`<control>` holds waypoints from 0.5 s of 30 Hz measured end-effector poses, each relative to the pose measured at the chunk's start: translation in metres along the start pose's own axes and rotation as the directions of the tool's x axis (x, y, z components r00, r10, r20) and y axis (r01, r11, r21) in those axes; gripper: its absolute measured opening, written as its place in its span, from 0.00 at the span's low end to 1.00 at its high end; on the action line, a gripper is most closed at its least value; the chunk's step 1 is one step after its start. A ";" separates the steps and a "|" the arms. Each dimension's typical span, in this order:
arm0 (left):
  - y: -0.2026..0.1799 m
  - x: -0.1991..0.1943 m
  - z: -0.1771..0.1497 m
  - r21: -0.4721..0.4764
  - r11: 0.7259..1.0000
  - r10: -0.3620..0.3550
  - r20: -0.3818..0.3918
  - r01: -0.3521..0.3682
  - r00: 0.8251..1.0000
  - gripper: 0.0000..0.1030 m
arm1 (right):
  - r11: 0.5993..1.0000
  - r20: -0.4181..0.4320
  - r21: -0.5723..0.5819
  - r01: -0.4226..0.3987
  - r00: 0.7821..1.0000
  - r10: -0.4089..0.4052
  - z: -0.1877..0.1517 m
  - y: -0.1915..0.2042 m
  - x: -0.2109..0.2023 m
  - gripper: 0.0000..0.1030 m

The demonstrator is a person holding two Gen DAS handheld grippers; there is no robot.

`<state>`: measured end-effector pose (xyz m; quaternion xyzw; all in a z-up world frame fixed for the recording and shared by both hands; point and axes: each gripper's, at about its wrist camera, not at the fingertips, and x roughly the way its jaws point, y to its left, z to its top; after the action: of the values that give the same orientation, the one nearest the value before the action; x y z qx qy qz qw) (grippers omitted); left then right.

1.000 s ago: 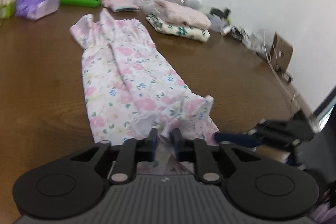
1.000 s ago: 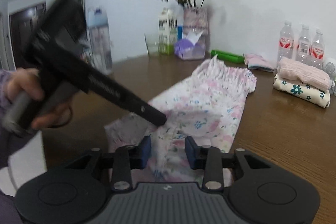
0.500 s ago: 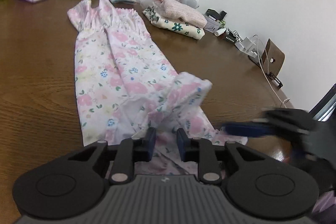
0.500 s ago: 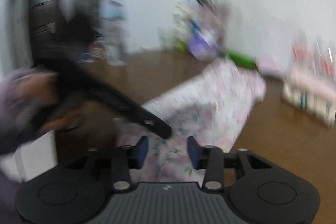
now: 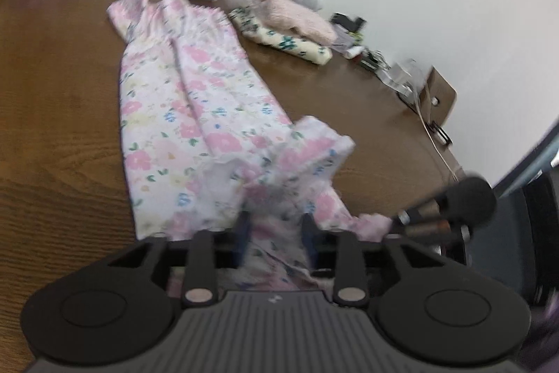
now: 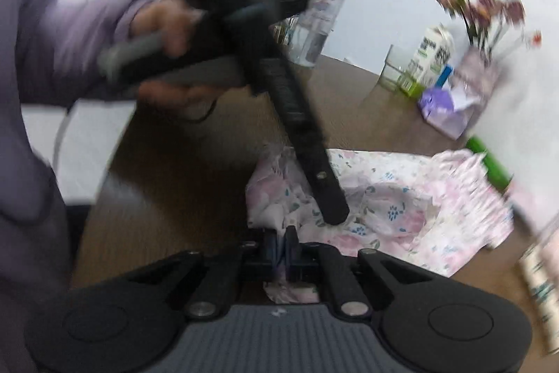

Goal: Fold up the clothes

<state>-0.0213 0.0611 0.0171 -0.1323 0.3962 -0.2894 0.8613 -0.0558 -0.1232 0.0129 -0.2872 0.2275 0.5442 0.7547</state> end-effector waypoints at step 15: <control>-0.055 -0.070 -0.080 0.615 0.788 -0.020 -0.017 0.026 1.000 0.68 | 0.824 0.253 0.403 -0.400 0.913 0.319 -0.027 -0.033 -0.053 0.01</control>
<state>-0.1400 0.0598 0.0321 0.1515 0.2828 -0.4136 0.8521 -0.0415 -0.1856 0.0340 -0.0095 0.3291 0.6332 0.7005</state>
